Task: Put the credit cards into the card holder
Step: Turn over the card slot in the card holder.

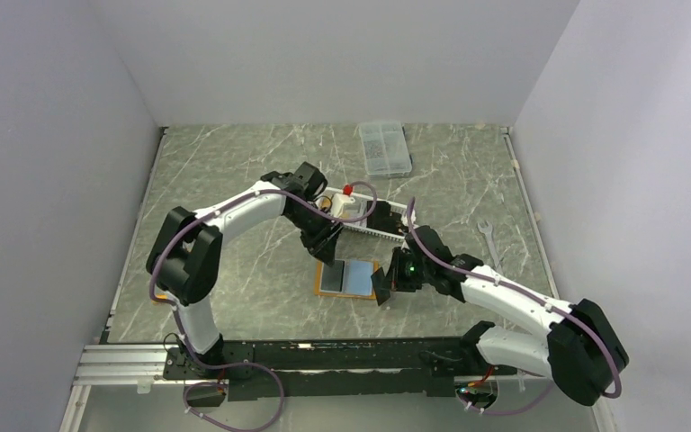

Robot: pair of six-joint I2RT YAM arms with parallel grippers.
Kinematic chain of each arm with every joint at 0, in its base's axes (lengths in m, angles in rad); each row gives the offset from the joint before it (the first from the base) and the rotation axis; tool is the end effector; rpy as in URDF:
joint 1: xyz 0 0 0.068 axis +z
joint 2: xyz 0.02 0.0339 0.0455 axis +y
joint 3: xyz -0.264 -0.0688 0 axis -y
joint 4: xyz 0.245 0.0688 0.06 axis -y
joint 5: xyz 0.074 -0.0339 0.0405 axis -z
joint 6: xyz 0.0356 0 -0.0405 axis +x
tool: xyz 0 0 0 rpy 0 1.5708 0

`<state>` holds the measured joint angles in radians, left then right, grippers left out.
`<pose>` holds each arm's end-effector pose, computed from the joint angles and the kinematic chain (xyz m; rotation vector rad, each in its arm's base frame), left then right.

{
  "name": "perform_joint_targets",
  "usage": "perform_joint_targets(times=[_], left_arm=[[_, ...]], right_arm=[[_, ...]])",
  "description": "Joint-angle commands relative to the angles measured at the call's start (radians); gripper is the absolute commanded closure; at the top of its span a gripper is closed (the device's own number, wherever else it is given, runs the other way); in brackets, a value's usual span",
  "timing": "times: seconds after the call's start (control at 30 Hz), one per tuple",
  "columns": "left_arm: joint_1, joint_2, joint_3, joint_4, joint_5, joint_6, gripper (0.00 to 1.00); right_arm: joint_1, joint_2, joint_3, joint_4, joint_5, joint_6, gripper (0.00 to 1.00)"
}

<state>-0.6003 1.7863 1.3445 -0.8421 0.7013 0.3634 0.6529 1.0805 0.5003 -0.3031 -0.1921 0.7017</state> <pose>0.2777 -0.2179 0.2238 1.4076 2.3771 -1.0491 0.1568 0.1285 0.1781 -0.0263 2.6143 0.7823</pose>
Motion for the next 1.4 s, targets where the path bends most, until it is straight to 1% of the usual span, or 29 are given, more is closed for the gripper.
perform_joint_targets(times=[0.0,0.27,0.67,1.03,1.23,1.37], left_arm=[[0.004,0.046,-0.045,0.037,-0.016,-0.067,0.55],[0.004,0.134,-0.053,0.042,-0.049,-0.071,0.58],[-0.001,0.158,-0.049,0.052,-0.133,-0.07,0.62],[-0.017,0.142,-0.06,0.06,-0.131,-0.064,0.62],[-0.022,0.133,-0.061,0.062,-0.129,-0.064,0.62],[-0.021,0.133,-0.064,0.062,-0.132,-0.062,0.62]], right_arm=[[-0.028,0.025,0.033,0.087,-0.039,-0.035,1.0],[-0.046,0.049,0.006,0.114,-0.063,-0.035,1.0],[-0.054,0.004,-0.049,0.1,-0.061,-0.015,1.0],[-0.056,-0.017,-0.063,0.135,-0.09,-0.011,1.0],[-0.056,-0.086,-0.063,0.106,-0.079,-0.015,1.0],[-0.056,-0.078,-0.065,0.111,-0.096,-0.016,1.0]])
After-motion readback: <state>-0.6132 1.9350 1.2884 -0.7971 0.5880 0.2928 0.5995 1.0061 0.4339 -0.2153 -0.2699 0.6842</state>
